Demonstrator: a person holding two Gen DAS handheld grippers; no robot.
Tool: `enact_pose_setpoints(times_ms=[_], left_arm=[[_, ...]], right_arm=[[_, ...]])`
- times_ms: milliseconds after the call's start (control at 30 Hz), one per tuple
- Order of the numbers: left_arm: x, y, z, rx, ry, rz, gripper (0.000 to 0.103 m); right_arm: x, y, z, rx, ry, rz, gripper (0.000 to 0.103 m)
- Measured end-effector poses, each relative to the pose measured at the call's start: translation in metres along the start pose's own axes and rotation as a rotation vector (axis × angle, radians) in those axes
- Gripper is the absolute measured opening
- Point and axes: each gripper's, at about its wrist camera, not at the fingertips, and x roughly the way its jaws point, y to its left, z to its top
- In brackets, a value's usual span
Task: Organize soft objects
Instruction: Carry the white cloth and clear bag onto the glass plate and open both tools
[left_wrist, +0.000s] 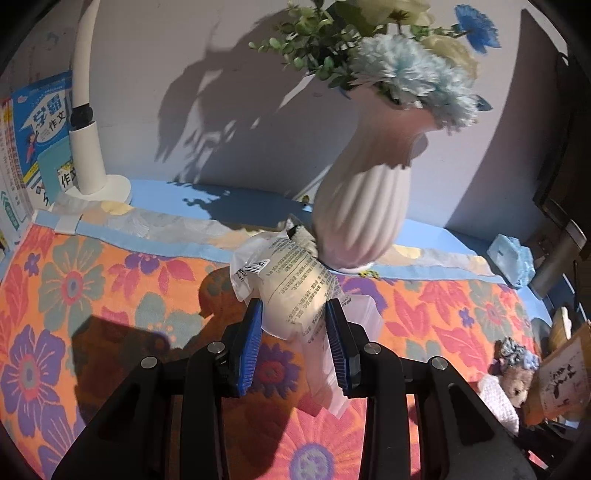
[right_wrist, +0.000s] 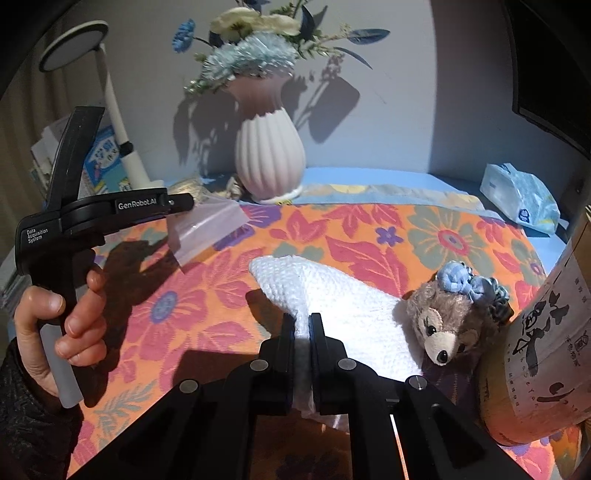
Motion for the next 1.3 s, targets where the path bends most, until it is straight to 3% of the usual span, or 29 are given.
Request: enact_pose_setpoints(times_ms=[233, 400, 567, 933, 1133, 1300], left_arm=[[-0.033, -0.016, -0.015, 0.041, -0.022, -0.015, 0.031], [-0.064, -0.033, -0.024, 0.103, -0.043, 0.023, 0.031], [-0.099, -0.048, -0.028, 0.134, -0.073, 0.032, 0.031], [-0.18, -0.099, -0.035, 0.193, -0.176, -0.019, 0.031], [-0.211, -0.136, -0.041, 0.235, -0.215, -0.08, 0.031], [-0.216, -0.176, -0.041, 0.249, -0.178, -0.243, 0.031]], right_arm=[[-0.01, 0.004, -0.004, 0.008, 0.001, 0.061, 0.007], [-0.027, 0.009, -0.008, -0.001, -0.011, 0.073, 0.007], [-0.054, 0.009, -0.008, -0.003, -0.046, 0.08, 0.007], [-0.132, 0.006, -0.012, -0.019, -0.16, 0.074, 0.007], [-0.185, -0.019, -0.015, 0.021, -0.253, 0.041, 0.007], [-0.225, -0.052, -0.017, 0.077, -0.329, -0.021, 0.007]])
